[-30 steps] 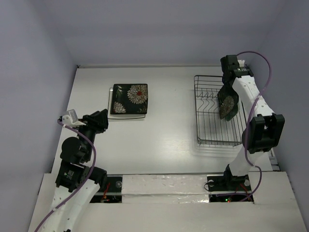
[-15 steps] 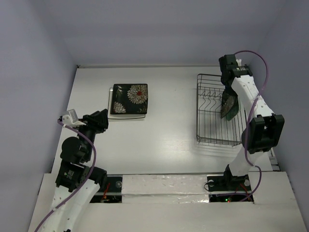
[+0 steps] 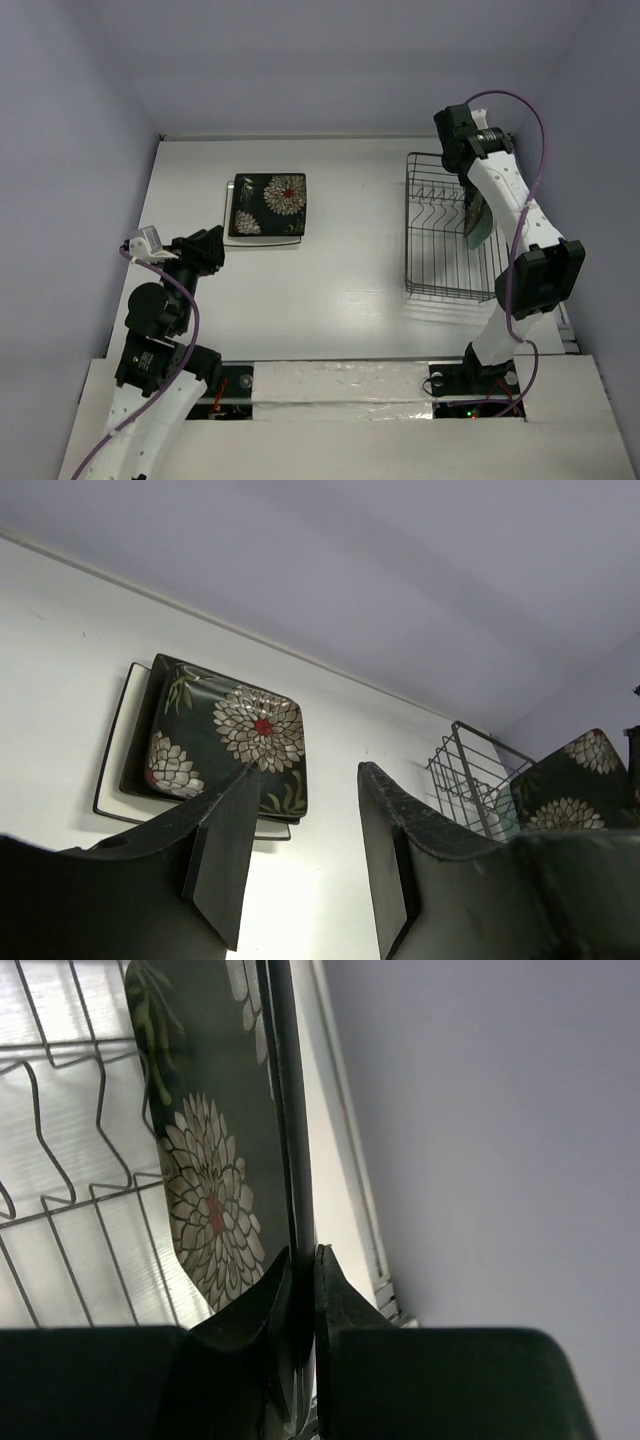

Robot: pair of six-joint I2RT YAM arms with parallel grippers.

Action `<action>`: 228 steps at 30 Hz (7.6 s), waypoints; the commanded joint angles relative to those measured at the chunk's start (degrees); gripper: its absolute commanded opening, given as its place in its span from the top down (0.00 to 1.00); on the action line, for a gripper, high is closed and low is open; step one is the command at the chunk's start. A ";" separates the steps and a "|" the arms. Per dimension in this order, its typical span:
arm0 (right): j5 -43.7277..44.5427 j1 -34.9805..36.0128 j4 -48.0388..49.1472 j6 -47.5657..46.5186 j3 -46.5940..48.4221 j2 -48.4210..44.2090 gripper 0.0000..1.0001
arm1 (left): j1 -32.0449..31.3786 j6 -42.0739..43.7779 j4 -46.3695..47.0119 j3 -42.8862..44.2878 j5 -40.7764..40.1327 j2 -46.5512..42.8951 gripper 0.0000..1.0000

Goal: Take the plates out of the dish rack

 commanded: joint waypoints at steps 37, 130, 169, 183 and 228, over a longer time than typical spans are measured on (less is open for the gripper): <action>-38.61 31.35 77.51 58.90 -2.32 16.24 1.00 | -0.23 0.24 2.88 -0.78 0.23 4.73 0.60; 6.47 -4.69 3.42 7.57 -6.10 11.85 0.57 | -0.23 0.77 2.97 -0.77 0.23 0.07 0.65; -2.98 -1.88 3.67 10.12 12.45 -9.22 1.00 | -0.23 0.42 3.32 -0.86 0.23 -0.46 0.66; -28.85 28.94 36.25 24.53 -20.49 -28.40 1.00 | -0.23 0.42 3.06 -0.78 0.23 0.24 0.66; -14.18 44.53 46.31 49.85 -53.47 -8.27 0.67 | -0.23 0.42 2.88 -0.77 0.23 -0.02 0.63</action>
